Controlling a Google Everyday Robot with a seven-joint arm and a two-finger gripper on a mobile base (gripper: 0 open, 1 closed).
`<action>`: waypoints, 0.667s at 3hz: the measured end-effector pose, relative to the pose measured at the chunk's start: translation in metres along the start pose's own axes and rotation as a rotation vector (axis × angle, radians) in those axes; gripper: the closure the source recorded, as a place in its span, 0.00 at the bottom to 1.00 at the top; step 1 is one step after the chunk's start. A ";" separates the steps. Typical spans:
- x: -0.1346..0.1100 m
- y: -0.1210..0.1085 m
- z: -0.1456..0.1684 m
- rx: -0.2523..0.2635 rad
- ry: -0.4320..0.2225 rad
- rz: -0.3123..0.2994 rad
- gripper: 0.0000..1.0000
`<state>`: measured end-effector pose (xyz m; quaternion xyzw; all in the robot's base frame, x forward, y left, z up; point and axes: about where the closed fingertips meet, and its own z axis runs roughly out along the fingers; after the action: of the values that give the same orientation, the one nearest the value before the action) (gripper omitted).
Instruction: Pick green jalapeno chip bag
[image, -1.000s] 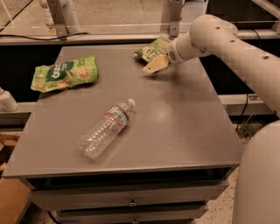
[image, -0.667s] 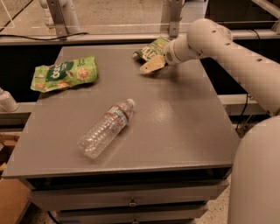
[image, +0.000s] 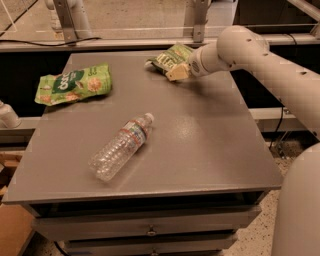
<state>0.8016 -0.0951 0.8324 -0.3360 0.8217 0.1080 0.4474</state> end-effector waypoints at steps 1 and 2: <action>-0.001 -0.002 -0.017 0.014 -0.026 -0.013 0.62; -0.004 -0.003 -0.033 0.024 -0.052 -0.026 0.86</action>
Offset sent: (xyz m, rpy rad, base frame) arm -0.0292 -0.0306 0.0419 0.0126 -0.1054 -0.0008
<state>0.7837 -0.1115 0.8553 -0.3385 0.8065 0.1012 0.4740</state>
